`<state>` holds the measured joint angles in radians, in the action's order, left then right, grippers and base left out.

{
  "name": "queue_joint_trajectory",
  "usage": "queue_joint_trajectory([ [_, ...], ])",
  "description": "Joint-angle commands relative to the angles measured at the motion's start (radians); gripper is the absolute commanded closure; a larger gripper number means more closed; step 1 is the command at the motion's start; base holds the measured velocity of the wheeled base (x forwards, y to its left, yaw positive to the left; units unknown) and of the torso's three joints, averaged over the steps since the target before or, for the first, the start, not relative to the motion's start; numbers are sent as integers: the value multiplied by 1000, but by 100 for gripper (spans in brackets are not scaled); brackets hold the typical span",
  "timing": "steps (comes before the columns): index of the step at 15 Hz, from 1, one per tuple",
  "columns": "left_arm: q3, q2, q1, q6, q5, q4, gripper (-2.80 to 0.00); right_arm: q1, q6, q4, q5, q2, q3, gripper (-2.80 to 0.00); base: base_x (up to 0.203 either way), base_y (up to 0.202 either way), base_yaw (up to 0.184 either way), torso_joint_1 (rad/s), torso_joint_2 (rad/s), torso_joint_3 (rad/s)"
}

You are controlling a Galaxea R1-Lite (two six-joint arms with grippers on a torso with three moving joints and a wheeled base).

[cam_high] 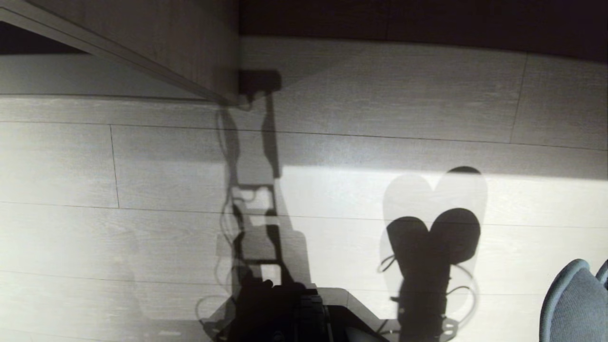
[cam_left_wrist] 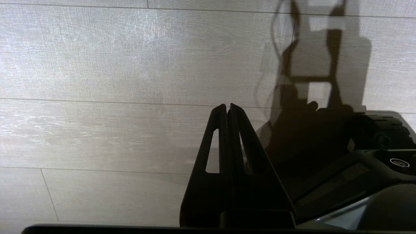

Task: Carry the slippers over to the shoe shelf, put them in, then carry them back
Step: Place the slippers into the shoe cabinet

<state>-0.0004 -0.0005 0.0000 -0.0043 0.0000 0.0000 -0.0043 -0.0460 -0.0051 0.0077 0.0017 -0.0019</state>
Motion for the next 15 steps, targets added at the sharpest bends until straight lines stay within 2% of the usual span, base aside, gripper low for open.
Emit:
queue_joint_trajectory([
  [1, 0, 0, 0, 0, 0, 0, 0, 0, 1, 1, 0, 0, 0, 0, 0, 0, 0, 0, 0, 0],
  [4, -1, 0, 0, 0, 0, 0, 0, 0, 32, 1, -2, 0, 0, 0, 0, 0, 0, 0, 0, 0],
  [15, -1, 0, 0, 0, 0, -2, 0, 0, 32, 1, -2, 0, 0, 0, 0, 0, 0, 0, 0, 0],
])
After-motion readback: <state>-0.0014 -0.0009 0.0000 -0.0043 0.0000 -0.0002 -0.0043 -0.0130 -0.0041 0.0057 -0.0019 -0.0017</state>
